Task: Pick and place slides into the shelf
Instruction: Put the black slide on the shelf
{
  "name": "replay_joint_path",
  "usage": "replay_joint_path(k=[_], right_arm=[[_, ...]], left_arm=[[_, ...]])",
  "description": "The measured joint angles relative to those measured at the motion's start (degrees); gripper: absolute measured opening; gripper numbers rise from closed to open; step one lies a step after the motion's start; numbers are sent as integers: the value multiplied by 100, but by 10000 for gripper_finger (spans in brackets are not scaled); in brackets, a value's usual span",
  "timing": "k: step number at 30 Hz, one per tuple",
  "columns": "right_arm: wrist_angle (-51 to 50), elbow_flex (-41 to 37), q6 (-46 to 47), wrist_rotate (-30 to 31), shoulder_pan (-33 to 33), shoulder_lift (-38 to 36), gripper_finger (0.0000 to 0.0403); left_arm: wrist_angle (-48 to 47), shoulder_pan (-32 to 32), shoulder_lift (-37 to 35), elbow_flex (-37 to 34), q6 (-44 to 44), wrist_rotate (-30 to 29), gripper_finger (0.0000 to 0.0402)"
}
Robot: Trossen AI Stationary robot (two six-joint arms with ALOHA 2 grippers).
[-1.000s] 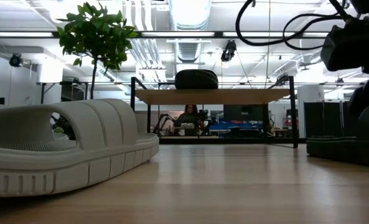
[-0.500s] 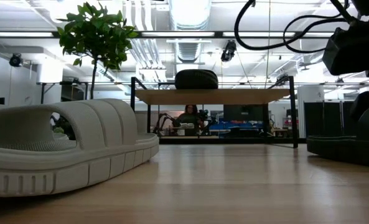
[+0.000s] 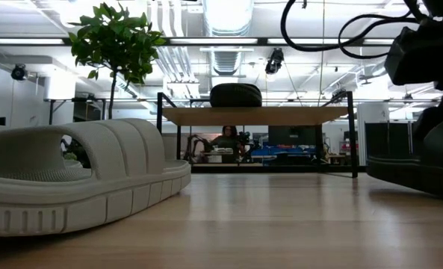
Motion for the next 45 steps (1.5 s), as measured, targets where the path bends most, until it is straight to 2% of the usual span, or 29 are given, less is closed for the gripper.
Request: replay_joint_path(k=[10, 36, 45], right_arm=[[-108, 200, -207, 62, -144, 0, 10], [-1435, 1428, -1799, 221, -1176, -35, 12], [-2362, 2147, -2470, 730, -1456, -37, 13]], left_arm=[[0, 0, 0, 0, 0, 0, 291], [-2, 2, 2, -37, 0, 2, 291], [0, 0, 2, -42, -7, 2, 291]])
